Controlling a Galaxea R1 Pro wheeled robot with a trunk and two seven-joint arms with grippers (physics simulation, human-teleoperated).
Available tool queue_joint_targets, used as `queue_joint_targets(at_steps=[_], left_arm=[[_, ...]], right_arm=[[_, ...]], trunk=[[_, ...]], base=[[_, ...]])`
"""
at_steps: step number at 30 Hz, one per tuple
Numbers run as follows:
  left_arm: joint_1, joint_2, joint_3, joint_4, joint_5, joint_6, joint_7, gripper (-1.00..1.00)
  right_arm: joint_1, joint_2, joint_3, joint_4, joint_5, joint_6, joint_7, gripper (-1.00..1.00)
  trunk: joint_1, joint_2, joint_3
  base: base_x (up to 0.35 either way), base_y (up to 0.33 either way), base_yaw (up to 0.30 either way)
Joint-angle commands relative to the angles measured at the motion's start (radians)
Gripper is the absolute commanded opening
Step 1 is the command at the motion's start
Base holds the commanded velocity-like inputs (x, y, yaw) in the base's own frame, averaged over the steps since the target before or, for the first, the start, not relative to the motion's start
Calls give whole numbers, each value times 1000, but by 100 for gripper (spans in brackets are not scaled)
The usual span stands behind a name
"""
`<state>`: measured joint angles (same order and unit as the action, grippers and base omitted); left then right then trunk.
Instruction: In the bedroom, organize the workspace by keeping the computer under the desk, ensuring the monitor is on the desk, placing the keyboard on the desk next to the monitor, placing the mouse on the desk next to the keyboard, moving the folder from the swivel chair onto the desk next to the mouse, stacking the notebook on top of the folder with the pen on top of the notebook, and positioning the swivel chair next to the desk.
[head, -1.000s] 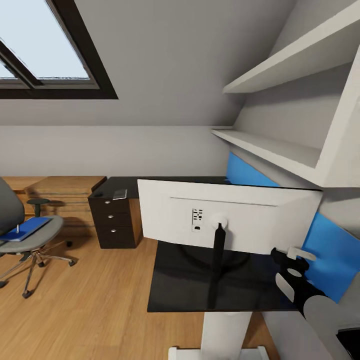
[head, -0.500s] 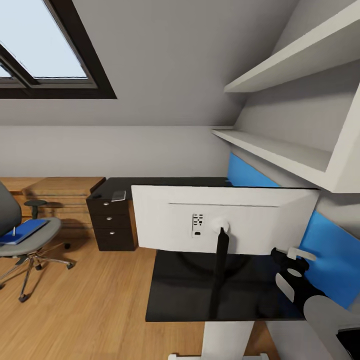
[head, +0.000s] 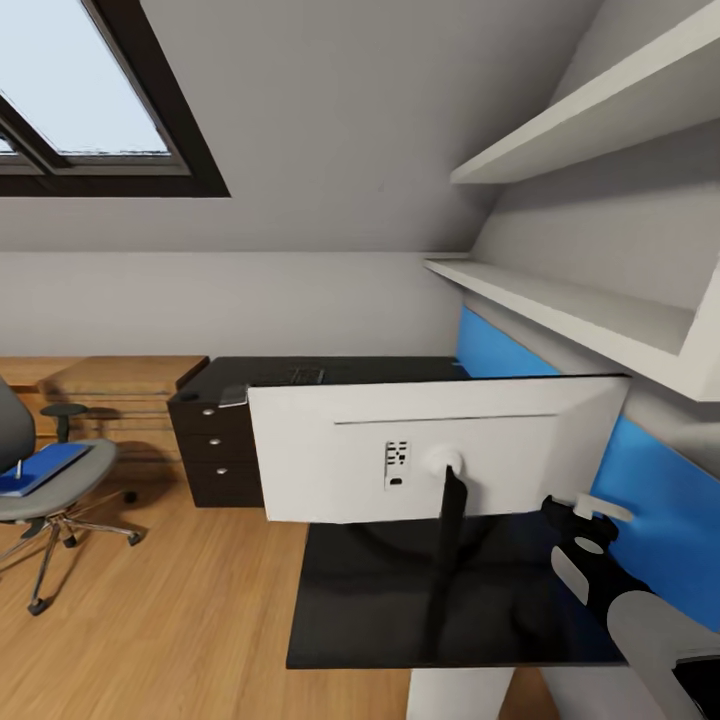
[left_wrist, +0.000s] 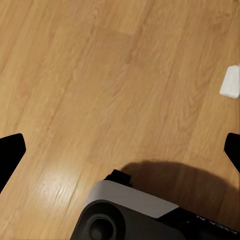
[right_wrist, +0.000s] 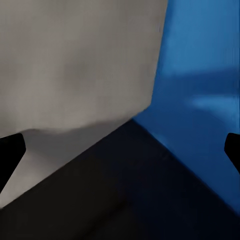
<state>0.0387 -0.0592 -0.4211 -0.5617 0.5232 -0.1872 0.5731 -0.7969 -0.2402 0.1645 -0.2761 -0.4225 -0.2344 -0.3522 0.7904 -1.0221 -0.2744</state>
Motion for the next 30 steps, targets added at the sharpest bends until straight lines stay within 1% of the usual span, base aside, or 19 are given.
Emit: queue_joint_targets(at_steps=[1,6,11,14,18,22,25,28,30], left_arm=[[0,1,-6,-1,11,-6,5,100],[0,1,-6,-1,11,-6,5,100],[0,1,-5,-1,11,-6,5,100],[0,1,-6,-1,11,-6,5,100],[0,1,-7,-1,11,-6,5,100],[0,1,-7,-1,11,-6,5,100],[0,-14,-8,-5,8,-12,7,100],[0,-17,-8,-5,8,-12,7,100],[0,-21,-9,-5,8,-18,7,100]], right_arm=[[-1,-1,9,0,-9,-4,-4,100],[-1,3,9,0,-8,-4,-4,100],[-1,5,7,0,23,-3,-5,100],[-1,6,7,0,29,-4,-5,100],[-1,6,7,0,31,-4,-5,100],[-1,6,7,0,31,-3,-5,100],[-9,23,-2,-9,14,-1,-23,100],[-10,39,-2,-8,-4,0,-30,100],[-10,47,-2,-9,-2,0,-28,100]], trunk=[[1,-1,-1],[1,-1,-1],[1,-1,-1],[1,-1,-1],[1,-1,-1],[1,-1,-1],[1,-1,-1],[1,-1,-1],[1,-1,-1]], base=[[300,0,0],[292,0,0],[68,0,0],[165,0,0],[281,0,0],[98,0,0],[0,0,0],[0,0,0],[0,0,0]])
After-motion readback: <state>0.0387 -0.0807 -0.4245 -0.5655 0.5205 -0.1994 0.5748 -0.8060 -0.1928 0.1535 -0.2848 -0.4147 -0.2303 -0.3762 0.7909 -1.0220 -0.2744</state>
